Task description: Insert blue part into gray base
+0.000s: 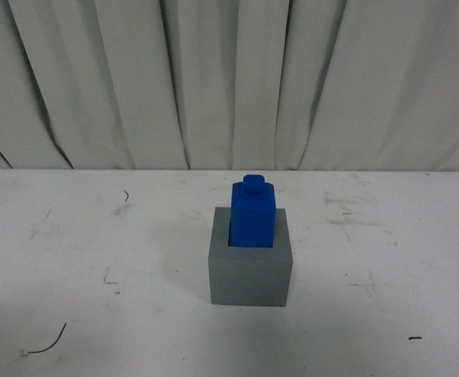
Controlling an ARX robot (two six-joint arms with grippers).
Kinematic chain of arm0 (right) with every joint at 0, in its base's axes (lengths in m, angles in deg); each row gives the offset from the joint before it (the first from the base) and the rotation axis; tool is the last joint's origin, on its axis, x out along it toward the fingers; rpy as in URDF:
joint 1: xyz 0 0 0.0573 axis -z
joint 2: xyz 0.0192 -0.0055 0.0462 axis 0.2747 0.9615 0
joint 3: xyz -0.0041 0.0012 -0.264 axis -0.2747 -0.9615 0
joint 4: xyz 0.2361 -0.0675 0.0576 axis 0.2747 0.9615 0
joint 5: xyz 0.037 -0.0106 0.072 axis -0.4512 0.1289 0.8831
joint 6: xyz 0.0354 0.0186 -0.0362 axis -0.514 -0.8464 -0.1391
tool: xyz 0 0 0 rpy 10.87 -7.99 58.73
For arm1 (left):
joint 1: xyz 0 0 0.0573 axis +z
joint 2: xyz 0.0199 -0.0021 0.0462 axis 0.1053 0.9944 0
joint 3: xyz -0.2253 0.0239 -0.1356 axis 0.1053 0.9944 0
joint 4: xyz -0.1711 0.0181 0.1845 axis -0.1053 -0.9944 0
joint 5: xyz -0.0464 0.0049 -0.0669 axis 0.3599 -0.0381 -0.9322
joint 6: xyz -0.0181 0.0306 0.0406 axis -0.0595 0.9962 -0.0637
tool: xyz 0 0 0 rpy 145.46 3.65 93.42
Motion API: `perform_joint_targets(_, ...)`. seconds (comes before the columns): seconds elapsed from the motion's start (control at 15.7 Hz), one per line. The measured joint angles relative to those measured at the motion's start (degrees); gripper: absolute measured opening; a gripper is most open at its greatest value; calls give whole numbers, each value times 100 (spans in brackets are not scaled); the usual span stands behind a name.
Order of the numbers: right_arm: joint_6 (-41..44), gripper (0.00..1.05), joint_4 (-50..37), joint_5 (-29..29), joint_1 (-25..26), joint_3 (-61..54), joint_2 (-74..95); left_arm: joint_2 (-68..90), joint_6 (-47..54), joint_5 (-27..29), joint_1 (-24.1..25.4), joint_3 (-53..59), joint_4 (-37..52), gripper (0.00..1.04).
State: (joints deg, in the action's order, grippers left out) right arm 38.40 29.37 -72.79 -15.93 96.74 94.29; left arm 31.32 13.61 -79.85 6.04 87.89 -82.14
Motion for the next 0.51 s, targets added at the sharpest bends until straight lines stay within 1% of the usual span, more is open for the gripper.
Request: perform_joint_targets(0.51, 0, 2, -94, 2, 0, -522, -380, 0, 0, 0, 0, 0, 0, 98)
